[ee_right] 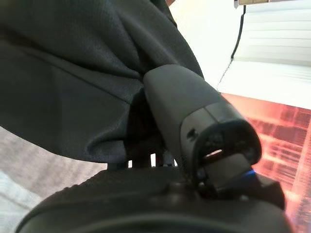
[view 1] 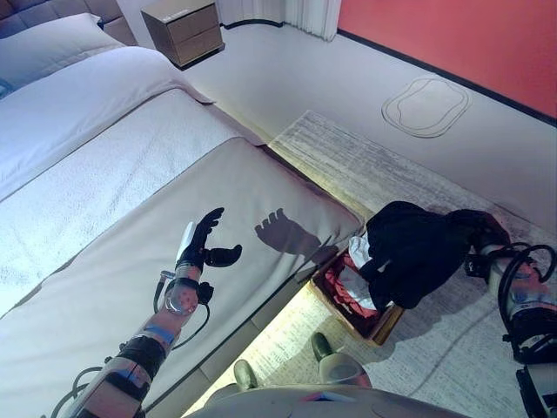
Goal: Pick up the clothes from the bed and place them into the basket
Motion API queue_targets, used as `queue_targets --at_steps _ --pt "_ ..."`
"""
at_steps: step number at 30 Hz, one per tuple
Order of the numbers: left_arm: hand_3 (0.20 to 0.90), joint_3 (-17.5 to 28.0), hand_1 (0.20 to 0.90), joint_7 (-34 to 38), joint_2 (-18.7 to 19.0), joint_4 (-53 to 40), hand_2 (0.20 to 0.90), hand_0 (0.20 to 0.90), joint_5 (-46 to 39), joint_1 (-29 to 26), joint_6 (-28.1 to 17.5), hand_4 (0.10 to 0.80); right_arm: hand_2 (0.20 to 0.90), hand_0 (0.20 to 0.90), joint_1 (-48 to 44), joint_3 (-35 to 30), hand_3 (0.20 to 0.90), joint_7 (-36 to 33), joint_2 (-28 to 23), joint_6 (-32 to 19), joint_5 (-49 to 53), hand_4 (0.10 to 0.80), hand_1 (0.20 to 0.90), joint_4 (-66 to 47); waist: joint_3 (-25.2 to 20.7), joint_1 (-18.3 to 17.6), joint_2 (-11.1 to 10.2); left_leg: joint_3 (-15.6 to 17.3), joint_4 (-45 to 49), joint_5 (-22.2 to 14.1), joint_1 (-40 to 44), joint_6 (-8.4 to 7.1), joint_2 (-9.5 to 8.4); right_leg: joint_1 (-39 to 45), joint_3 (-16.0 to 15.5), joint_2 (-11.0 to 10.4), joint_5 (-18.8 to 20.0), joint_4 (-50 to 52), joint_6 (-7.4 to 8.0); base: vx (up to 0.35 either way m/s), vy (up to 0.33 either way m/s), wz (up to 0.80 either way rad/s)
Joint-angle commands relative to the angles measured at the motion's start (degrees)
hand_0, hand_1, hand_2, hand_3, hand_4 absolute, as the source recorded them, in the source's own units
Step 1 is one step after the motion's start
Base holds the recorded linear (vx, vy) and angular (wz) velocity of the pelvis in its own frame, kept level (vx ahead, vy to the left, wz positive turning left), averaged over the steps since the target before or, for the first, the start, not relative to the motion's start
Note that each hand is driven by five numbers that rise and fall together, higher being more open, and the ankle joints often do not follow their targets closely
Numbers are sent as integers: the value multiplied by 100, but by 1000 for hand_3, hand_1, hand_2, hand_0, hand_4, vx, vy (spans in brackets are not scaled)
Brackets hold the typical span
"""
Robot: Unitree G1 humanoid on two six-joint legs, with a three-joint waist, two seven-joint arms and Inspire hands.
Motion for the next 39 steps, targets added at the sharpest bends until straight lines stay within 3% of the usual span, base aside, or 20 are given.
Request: queue_targets --at_steps 1,8,9,10,11,34,39 --pt "900 -140 900 306 79 74 900 900 150 -710 -382 800 300 300 -919 74 200 42 -236 -581 -91 100 300 599 -376 208 -89 -214 207 -934 229 34 47 -373 -193 182 -170 375 -14 9 -9 4" --pt "900 -174 900 275 61 90 900 900 183 -716 -403 800 300 300 -892 248 200 137 63 -657 -206 100 300 1006 -387 304 -84 -257 222 -934 248 38 54 -329 -229 169 -182 369 -18 0 -3 1" --pt "900 -186 900 279 69 75 900 900 179 -722 -394 800 385 385 -878 268 299 132 83 -641 -231 199 385 1033 -383 315 -85 -268 224 -930 238 36 54 -331 -232 167 -180 366 -15 -8 -13 9" --pt "900 -188 900 283 69 63 900 900 181 -720 -383 800 578 578 -861 280 524 94 107 -629 -239 424 578 1040 -382 321 -86 -272 227 -926 230 35 55 -336 -235 165 -176 365 -15 -18 -10 13" --pt "900 -202 900 300 70 84 900 900 172 -725 -407 800 900 900 -847 291 900 51 147 -620 -224 800 900 1139 -369 338 -83 -289 219 -921 224 37 54 -341 -242 163 -172 361 -13 -18 -3 11" --pt "900 -133 900 243 122 149 900 900 221 -633 -546 800 900 900 -705 281 900 -3 102 -823 -392 800 900 1067 -399 398 -125 -365 157 -898 309 30 86 -243 -262 166 -180 336 -13 2 -1 1" --pt "900 -65 900 196 62 183 900 900 163 -539 -449 800 900 900 -835 429 900 -546 80 -1029 -540 800 900 -374 -435 426 -108 -532 120 -874 322 4 82 -157 -308 166 -249 356 -46 0 0 0"
